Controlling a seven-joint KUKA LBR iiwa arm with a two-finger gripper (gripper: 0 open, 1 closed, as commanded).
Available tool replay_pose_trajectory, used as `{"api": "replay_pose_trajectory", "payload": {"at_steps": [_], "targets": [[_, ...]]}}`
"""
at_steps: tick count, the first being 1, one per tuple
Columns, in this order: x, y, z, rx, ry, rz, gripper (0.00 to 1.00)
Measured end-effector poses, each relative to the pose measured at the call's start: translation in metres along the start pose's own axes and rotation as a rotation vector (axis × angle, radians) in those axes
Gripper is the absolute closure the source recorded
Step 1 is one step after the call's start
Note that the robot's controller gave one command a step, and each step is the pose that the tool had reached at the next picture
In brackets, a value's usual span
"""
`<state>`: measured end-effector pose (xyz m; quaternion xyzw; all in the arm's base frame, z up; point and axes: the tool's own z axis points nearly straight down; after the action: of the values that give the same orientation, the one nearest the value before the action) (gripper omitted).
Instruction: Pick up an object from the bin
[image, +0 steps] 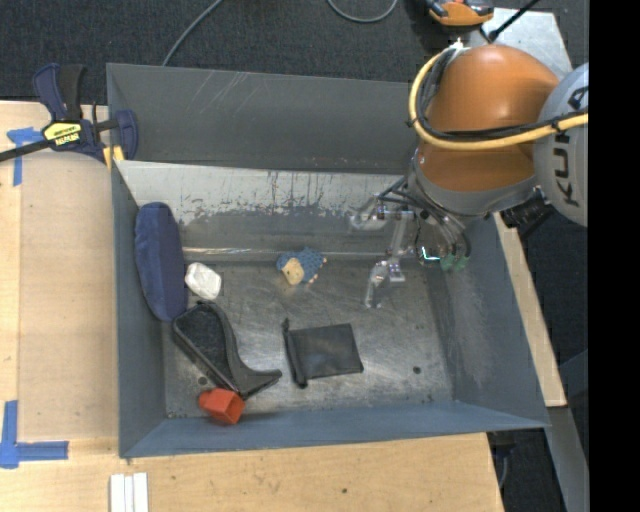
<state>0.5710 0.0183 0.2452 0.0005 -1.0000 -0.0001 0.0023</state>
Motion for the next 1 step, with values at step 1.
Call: {"api": "replay_pose_trajectory", "payload": {"at_steps": [1], "targets": [[-0.0019,0.0657,0.1466,-0.001,0.000,-0.163,0.00]]}}
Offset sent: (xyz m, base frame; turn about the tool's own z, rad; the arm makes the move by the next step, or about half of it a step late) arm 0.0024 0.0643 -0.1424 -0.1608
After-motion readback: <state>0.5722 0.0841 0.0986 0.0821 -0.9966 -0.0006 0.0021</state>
